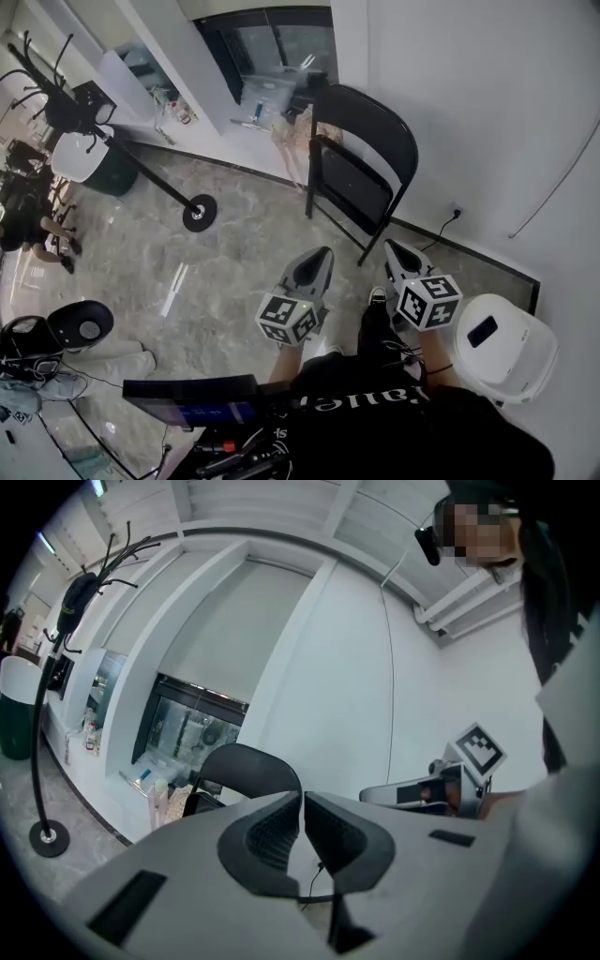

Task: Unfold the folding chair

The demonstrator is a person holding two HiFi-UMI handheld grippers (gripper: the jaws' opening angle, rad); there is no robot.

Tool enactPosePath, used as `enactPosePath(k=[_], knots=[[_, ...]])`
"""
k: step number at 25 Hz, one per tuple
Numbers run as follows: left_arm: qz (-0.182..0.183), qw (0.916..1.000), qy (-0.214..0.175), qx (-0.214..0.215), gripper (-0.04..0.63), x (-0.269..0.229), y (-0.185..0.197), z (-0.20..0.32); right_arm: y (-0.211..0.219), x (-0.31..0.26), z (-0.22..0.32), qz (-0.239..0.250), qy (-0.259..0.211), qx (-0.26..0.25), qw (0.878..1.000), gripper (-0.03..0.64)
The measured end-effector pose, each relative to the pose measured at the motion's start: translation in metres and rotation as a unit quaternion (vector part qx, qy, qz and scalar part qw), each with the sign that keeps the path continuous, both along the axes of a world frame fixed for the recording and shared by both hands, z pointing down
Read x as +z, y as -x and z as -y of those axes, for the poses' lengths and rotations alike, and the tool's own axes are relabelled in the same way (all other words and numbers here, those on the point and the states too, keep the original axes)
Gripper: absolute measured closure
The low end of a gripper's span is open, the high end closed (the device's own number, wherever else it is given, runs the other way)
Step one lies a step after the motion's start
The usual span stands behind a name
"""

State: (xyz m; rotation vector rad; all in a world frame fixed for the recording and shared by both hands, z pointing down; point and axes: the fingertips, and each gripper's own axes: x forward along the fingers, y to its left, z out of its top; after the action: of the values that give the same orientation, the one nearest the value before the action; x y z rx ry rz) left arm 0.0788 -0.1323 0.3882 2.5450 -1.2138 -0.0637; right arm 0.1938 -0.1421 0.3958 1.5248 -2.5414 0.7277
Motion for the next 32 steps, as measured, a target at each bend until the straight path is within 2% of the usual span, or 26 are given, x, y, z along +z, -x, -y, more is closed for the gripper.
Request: enactPosePath(k=[7,13,15,23,28,32], knots=[[-0.026,0.999,0.026,-0.025,0.591,0.017,-0.048,0.094,-0.049,-0.004,0.103,-0.005,-0.006,-0.031,0.999,0.601],[-0.02,0.9979,0.041,-0.047,0.591,0.03,-0.08,0.146,-0.077,-0.008,0.169,0.013,0.003,-0.053,0.999,0.601],[-0.022,0.9967,0.053,-0.058,0.591,0.034,-0.084,0.154,-0.084,-0.014,0.183,0.021,0.008,-0.064,0.998,0.601],[-0.014,0.9922,0.084,-0.092,0.578,0.053,-0.083,0.205,-0.098,-0.028,0.251,0.003,0.009,-0.096,0.995,0.6],[-0.018,0.991,0.105,-0.08,0.502,0.073,-0.085,0.243,-0.096,-0.026,0.29,-0.017,0.009,-0.111,0.994,0.6],[-0.031,0.9888,0.129,-0.069,0.479,0.091,-0.081,0.275,-0.091,-0.024,0.325,-0.057,0.001,-0.116,0.992,0.598]])
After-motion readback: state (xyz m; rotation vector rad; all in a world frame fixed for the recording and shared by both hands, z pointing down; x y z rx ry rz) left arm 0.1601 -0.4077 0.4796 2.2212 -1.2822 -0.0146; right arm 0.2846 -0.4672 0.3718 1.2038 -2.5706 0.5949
